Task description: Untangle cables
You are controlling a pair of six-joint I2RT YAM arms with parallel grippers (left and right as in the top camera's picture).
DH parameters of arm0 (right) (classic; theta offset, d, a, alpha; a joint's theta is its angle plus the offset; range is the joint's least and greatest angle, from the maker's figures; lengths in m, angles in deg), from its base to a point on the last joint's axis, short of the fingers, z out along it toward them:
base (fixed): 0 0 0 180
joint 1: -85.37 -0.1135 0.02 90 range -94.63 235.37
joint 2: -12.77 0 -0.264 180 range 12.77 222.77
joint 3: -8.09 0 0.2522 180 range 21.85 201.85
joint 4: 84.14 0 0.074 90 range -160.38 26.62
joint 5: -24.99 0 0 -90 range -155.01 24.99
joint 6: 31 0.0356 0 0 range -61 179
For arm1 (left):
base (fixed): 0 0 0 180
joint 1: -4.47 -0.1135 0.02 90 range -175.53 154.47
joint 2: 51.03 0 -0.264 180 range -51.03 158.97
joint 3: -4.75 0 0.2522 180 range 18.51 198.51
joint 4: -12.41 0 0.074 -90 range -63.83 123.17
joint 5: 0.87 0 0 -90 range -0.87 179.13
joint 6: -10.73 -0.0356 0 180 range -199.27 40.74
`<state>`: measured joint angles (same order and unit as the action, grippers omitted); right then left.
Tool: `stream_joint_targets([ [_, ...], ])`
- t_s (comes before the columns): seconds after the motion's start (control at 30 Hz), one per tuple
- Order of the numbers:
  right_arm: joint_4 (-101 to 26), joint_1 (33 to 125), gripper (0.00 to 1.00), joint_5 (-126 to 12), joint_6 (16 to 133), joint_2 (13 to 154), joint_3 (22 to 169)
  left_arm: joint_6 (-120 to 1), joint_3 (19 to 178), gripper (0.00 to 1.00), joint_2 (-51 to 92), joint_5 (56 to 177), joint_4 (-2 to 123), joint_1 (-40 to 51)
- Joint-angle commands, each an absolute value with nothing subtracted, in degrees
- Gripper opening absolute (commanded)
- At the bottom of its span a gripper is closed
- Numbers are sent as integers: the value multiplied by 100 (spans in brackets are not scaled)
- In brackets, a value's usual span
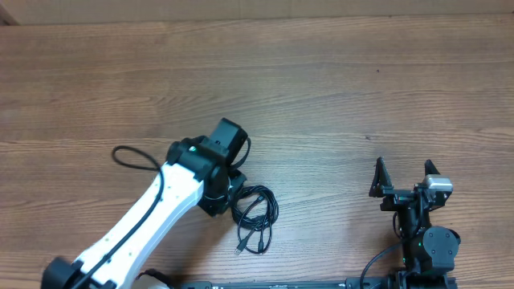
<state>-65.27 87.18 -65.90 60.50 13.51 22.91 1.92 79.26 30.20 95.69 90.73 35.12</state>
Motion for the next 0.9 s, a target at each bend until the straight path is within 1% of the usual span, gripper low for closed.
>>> stream_joint_targets([
  [0.0, -6569, 8733, 100, -6640, 6063, 1305, 2230, 382, 8024, 80, 2865, 9298, 8885, 3486],
  [0.03, -6569, 8733, 100, -6640, 6063, 1305, 2230, -7, 8022, 86, 2878, 9298, 8718, 3495],
  [0.07, -6569, 8733, 100, -6640, 6063, 1305, 2230, -752, 8022, 88, 2909, 9298, 8452, 3506],
  [0.1, -6569, 8733, 100, -6640, 6063, 1305, 2230, -1587, 8022, 88, 2933, 9314, 8198, 3523],
  [0.17, -6571, 8733, 100, -6640, 6063, 1305, 2230, -3550, 8022, 93, 3023, 9408, 7818, 3617],
  [0.2, -6571, 8733, 100, -6640, 6063, 1305, 2230, -4140, 8022, 95, 3071, 9458, 7792, 3665],
  [0.3, -6571, 8733, 100, -6640, 6063, 1305, 2230, -5141, 8016, 96, 3230, 9569, 7825, 3816],
  [0.33, -6571, 8733, 100, -6640, 6063, 1305, 2230, -5204, 8014, 92, 3269, 9591, 7820, 3838],
  [0.4, -6571, 8733, 100, -6640, 6063, 1305, 2230, -4889, 8014, 87, 3322, 9624, 7748, 3862],
  [0.43, -6571, 8733, 100, -6640, 6063, 1305, 2230, -4393, 8014, 84, 3355, 9631, 7706, 3864],
  [0.53, -6571, 8733, 100, -6640, 6063, 1305, 2230, -2382, 8011, 69, 3521, 9771, 7709, 3873],
  [0.6, -6569, 8733, 100, -6640, 6063, 1305, 2230, -1305, 8011, 68, 3687, 9948, 7661, 3947],
  [0.67, -6569, 8733, 100, -6640, 6063, 1305, 2230, -606, 8011, 68, 3873, 10000, 7569, 4076],
  [0.77, -6571, 8733, 100, -6640, 6063, 1305, 2230, -57, 8011, 70, 4148, 10278, 7385, 4260],
  [0.87, -6569, 8733, 100, -6640, 6063, 1305, 2230, 116, 8011, 70, 4399, 10531, 7140, 4441],
])
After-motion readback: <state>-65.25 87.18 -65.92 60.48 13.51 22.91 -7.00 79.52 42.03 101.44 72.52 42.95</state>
